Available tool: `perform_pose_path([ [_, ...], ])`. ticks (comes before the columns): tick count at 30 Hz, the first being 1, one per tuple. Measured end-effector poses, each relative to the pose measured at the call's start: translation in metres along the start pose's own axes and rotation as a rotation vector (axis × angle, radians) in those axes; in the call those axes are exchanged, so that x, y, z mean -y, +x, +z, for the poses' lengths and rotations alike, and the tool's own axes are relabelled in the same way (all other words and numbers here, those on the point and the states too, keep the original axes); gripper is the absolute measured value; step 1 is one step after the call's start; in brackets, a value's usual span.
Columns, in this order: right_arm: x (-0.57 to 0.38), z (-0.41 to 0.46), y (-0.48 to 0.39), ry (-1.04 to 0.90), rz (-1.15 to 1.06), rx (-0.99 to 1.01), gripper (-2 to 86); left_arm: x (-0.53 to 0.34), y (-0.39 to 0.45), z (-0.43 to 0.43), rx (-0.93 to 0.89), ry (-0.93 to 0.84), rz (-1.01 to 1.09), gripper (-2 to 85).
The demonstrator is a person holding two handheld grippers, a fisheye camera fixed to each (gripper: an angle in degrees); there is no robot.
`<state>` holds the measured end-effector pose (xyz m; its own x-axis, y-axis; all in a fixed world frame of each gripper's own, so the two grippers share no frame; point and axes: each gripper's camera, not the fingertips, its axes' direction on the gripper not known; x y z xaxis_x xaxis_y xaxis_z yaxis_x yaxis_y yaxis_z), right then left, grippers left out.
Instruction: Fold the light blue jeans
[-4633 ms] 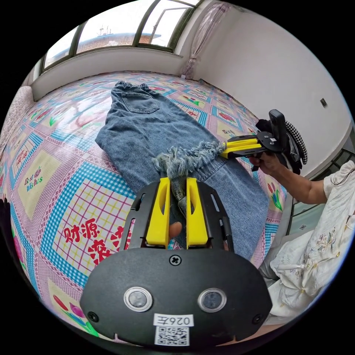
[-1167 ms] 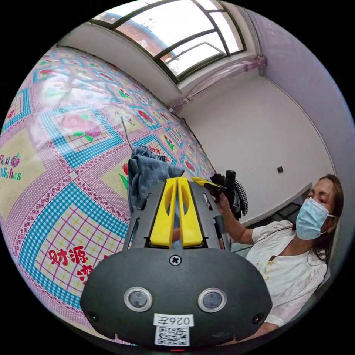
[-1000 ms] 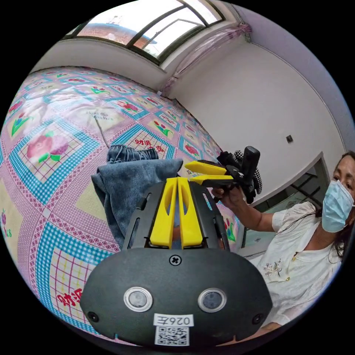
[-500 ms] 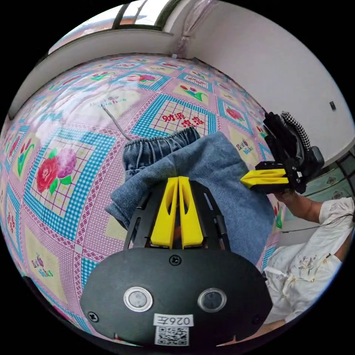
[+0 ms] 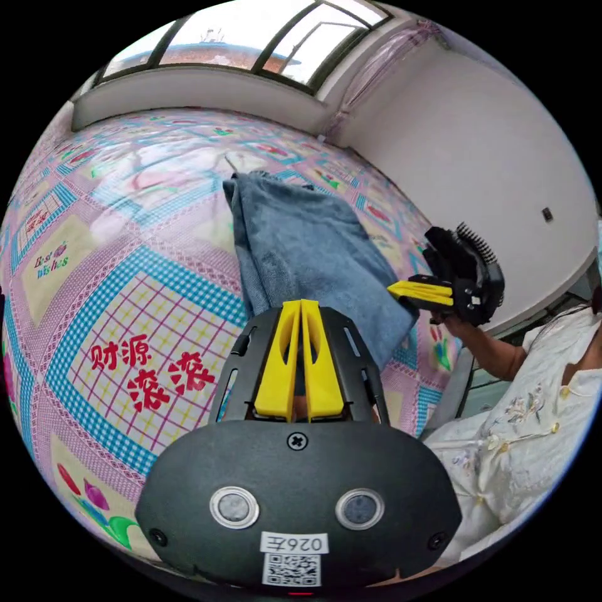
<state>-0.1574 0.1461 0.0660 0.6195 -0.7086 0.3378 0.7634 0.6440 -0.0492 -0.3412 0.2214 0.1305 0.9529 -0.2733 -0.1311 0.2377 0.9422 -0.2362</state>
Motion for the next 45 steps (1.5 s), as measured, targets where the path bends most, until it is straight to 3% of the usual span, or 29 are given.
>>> perform_pose_path([
  [3,0.004,-0.004,0.004,0.000,0.119,0.020,-1.3,-0.013,-0.036,-0.019,-0.218,0.071,-0.188,-1.0],
  [10,0.010,-0.051,-0.030,0.021,0.249,-0.033,-0.9,-0.070,-0.017,-0.094,-0.237,0.218,-0.119,-1.0],
  [15,0.007,-0.007,-0.047,-0.099,0.275,-0.015,-0.9,-0.062,-0.011,-0.027,-0.032,-0.118,-0.007,-1.0],
  [18,0.004,-0.016,-0.036,-0.090,0.357,0.018,-0.9,-0.072,-0.044,-0.039,-0.209,-0.069,-0.207,-1.0],
  [23,-0.012,-0.060,-0.025,0.013,0.474,-0.051,-0.9,-0.079,-0.016,-0.072,-0.309,0.102,-0.144,-1.0],
  [27,-0.025,-0.060,-0.009,0.094,0.581,-0.023,-0.9,-0.051,0.020,-0.032,-0.260,-0.006,0.012,-1.0],
  [29,-0.029,-0.028,0.003,-0.018,0.590,0.033,-0.9,-0.048,0.007,-0.006,-0.211,-0.088,-0.019,-1.0],
  [31,-0.038,-0.026,0.006,0.014,0.561,0.035,-0.9,-0.064,-0.034,0.001,-0.467,-0.023,-0.260,-1.0],
  [32,-0.041,-0.031,0.012,0.010,0.579,0.063,-0.9,-0.069,-0.038,-0.003,-0.489,0.007,-0.292,-1.0],
  [38,-0.036,-0.060,0.052,0.158,0.657,0.072,-0.9,-0.015,0.005,-0.031,-0.387,0.154,-0.134,-1.0],
  [41,-0.004,-0.052,0.086,0.220,0.648,0.084,-0.9,0.044,0.036,-0.015,-0.182,0.136,0.019,-1.0],
  [43,0.019,-0.035,0.103,0.209,0.616,0.037,-0.9,0.077,0.038,0.021,0.084,0.044,0.026,-1.0],
  [45,0.040,0.007,0.123,0.044,0.565,-0.009,-0.9,0.089,0.027,0.060,0.133,-0.108,0.053,-1.0],
])
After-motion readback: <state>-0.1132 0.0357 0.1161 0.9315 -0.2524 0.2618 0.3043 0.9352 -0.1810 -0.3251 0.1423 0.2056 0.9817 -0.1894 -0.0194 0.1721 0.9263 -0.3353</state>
